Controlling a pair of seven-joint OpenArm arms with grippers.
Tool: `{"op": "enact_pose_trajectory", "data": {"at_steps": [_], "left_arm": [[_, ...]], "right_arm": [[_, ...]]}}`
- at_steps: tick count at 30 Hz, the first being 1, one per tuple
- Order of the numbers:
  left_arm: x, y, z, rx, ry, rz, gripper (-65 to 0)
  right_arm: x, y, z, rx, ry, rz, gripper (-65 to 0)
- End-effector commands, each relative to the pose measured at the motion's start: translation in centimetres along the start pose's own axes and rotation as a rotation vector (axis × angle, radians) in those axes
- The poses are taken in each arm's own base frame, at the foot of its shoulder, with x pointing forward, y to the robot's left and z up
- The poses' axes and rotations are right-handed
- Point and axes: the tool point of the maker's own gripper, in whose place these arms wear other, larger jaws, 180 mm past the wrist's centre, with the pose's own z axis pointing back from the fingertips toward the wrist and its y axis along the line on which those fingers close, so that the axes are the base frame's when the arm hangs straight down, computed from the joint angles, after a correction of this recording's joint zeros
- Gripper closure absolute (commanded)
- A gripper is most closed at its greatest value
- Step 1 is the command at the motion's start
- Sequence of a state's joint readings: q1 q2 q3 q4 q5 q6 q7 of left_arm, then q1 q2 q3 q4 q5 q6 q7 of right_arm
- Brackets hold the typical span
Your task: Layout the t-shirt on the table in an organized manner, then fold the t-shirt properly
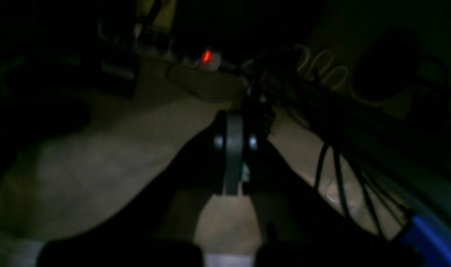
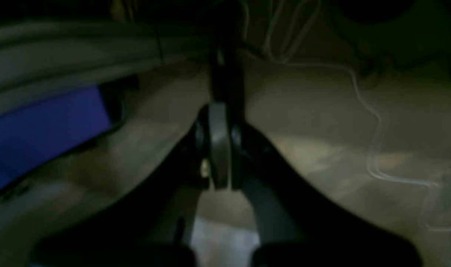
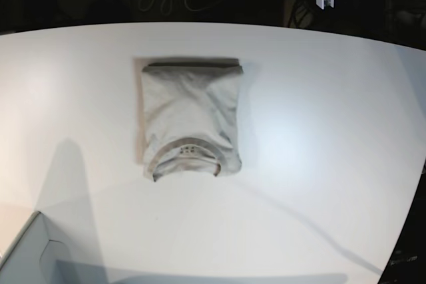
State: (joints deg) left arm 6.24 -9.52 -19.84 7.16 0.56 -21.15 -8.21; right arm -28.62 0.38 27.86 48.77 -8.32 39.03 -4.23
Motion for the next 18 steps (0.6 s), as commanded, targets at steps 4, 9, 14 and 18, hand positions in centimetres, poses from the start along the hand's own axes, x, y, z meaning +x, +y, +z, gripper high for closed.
{"op": "enact_pose_trajectory", "data": {"at_steps": [4,9,14,18], "left_arm": [[-1.7,-0.7,-0.2,-0.022,0.106,-0.053,0.0],[-2.8,-1.6,-0.6,0.028,0.146,-0.069,0.0],[-3.6,-3.0,-1.1,0.056,0.162,-0.099,0.0],[-2.7,-2.9,-1.4,0.111,0.154,-0.114,0.0]], "right_arm": [[-1.7,0.0,-1.5,0.004,-0.003,-0.033,0.0],[-3.1,-3.5,-2.9,-0.220,0.002,0.008,0.0],[-3.3,-7.1,-1.7,-0.514,-0.010,0.156,0.0],[-1.7,-7.2,-1.3,-0.666,-0.021,0.355,0.0]]}}
